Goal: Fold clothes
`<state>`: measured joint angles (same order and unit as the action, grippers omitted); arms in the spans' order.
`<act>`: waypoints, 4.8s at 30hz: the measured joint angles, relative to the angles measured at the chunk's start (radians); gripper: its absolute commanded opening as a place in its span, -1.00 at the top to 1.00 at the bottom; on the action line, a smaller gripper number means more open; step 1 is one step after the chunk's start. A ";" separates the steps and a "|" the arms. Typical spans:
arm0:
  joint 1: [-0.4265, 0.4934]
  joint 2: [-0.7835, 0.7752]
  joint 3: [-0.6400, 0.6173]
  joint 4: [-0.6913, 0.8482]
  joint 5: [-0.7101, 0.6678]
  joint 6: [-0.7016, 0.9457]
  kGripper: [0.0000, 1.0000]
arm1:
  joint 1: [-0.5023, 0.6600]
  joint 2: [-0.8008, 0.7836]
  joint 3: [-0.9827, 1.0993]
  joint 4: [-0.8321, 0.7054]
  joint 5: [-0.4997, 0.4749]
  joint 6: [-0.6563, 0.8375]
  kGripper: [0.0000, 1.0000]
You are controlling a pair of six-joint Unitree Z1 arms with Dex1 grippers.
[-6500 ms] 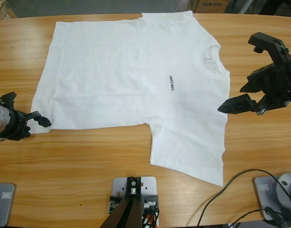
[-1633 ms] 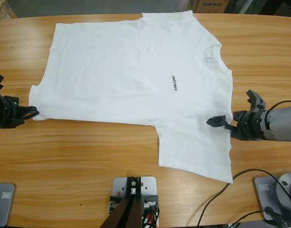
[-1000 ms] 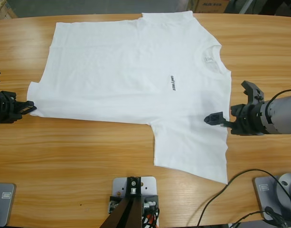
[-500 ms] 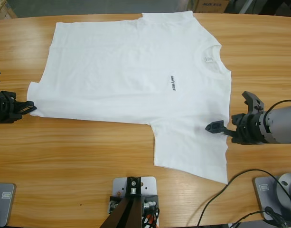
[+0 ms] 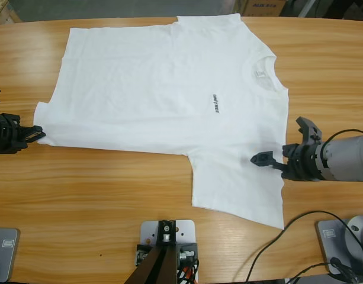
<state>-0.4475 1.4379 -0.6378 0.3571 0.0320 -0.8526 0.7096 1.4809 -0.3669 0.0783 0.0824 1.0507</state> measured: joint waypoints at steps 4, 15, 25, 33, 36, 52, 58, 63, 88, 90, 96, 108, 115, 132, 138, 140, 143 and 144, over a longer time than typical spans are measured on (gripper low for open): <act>0.000 0.000 0.000 0.000 0.000 0.000 1.00 | 0.000 0.005 0.002 -0.018 0.009 0.000 0.10; 0.000 0.000 0.000 0.000 0.000 0.000 1.00 | 0.000 0.012 0.026 -0.029 0.017 0.013 1.00; 0.000 0.000 -0.001 0.000 0.000 0.001 1.00 | 0.000 -0.005 0.042 -0.028 0.016 0.016 1.00; 0.000 -0.001 -0.006 0.001 0.000 0.005 1.00 | 0.000 -0.054 0.037 -0.024 0.015 -0.066 1.00; 0.000 -0.005 -0.010 0.004 0.000 0.010 1.00 | 0.000 -0.064 0.015 0.003 0.015 -0.101 1.00; 0.123 -0.071 -0.107 0.096 -0.015 0.104 1.00 | -0.099 -0.230 -0.170 0.262 0.015 -0.275 1.00; 0.139 -0.071 -0.129 0.117 -0.026 0.127 1.00 | -0.162 -0.245 -0.247 0.319 0.029 -0.358 1.00; 0.142 -0.071 -0.130 0.119 -0.031 0.132 1.00 | -0.200 -0.223 -0.316 0.344 0.084 -0.444 1.00; 0.204 0.017 -0.243 0.169 -0.071 0.187 1.00 | -0.423 -0.012 -0.511 0.421 0.215 -0.687 1.00; 0.206 0.025 -0.256 0.170 -0.071 0.189 1.00 | -0.426 0.010 -0.531 0.428 0.218 -0.697 1.00; 0.223 0.048 -0.292 0.181 -0.079 0.210 1.00 | -0.445 0.066 -0.586 0.443 0.228 -0.724 1.00; 0.238 0.125 -0.375 0.201 -0.095 0.261 1.00 | -0.499 0.153 -0.665 0.462 0.237 -0.780 1.00; 0.255 0.159 -0.378 0.201 -0.096 0.280 1.00 | -0.517 0.206 -0.721 0.487 0.243 -0.802 1.00; 0.272 0.275 -0.433 0.201 -0.096 0.312 1.00 | -0.519 0.321 -0.759 0.490 0.243 -0.839 1.00; 0.272 0.304 -0.458 0.201 -0.096 0.320 1.00 | -0.529 0.356 -0.785 0.490 0.243 -0.847 1.00; 0.272 0.309 -0.464 0.201 -0.096 0.320 1.00 | -0.533 0.366 -0.810 0.490 0.243 -0.851 1.00; 0.272 0.322 -0.470 0.201 -0.096 0.320 1.00 | -0.536 0.385 -0.836 0.495 0.243 -0.856 1.00; 0.272 0.326 -0.470 0.201 -0.096 0.320 1.00 | -0.536 0.393 -0.846 0.499 0.243 -0.857 1.00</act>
<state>-0.1752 1.7640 -1.1074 0.5581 -0.0644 -0.5324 0.1735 1.8735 -1.2130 0.5777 0.3252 0.1939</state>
